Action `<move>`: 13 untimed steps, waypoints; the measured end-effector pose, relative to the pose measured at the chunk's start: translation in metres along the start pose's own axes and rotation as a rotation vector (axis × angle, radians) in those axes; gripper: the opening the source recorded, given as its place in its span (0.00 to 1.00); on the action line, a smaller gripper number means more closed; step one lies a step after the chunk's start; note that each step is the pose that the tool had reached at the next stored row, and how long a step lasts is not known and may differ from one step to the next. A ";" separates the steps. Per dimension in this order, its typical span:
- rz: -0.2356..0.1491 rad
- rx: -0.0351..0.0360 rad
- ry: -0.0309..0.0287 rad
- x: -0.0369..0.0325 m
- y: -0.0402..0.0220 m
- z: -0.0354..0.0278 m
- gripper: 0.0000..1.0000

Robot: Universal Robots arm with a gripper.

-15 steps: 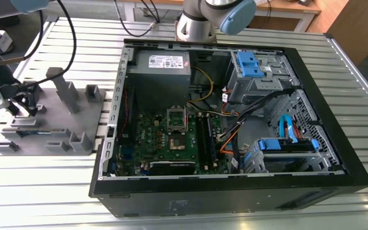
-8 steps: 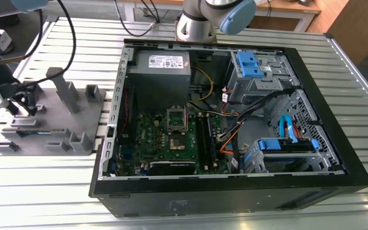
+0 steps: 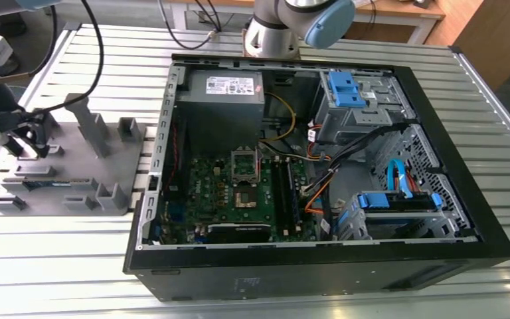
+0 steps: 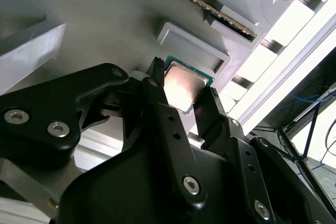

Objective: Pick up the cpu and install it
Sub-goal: 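Pick up the cpu and move it towards the insertion slot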

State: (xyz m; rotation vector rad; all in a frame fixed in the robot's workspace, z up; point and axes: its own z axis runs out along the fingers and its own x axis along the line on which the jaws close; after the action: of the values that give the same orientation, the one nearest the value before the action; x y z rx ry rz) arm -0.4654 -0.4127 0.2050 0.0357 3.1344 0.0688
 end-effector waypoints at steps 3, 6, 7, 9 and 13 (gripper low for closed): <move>0.000 -0.0001 -0.0002 -0.0001 0.0001 -0.0010 0.47; 0.000 0.0000 0.0000 0.0000 0.0001 -0.0022 0.47; 0.000 0.0000 0.0000 0.0000 0.0001 -0.0022 0.47; 0.000 0.0000 0.0001 0.0000 0.0001 -0.0025 0.47; 0.000 0.0001 0.0001 0.0000 0.0001 -0.0034 0.47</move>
State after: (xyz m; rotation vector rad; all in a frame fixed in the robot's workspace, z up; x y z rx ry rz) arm -0.4654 -0.4127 0.2084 0.0357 3.1345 0.0686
